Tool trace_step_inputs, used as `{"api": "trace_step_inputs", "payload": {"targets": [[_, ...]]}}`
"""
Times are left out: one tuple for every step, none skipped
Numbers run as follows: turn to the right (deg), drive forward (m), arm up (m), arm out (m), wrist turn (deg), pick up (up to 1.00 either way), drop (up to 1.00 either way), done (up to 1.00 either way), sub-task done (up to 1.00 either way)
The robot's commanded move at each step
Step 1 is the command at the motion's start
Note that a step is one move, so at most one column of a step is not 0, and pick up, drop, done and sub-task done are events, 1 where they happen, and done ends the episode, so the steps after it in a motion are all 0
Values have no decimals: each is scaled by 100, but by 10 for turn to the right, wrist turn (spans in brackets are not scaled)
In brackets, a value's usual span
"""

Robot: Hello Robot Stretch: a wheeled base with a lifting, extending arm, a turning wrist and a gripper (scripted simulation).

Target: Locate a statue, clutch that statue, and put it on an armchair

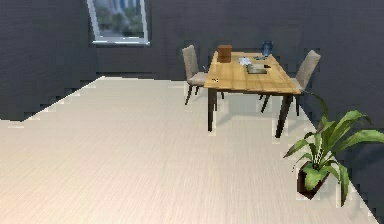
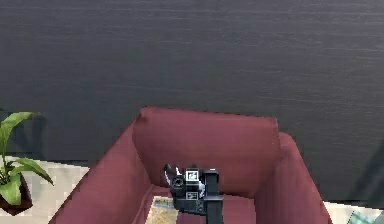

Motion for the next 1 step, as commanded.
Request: {"api": "trace_step_inputs", "payload": {"targets": [[0,0,0,0,0,0,0,100,0]]}}
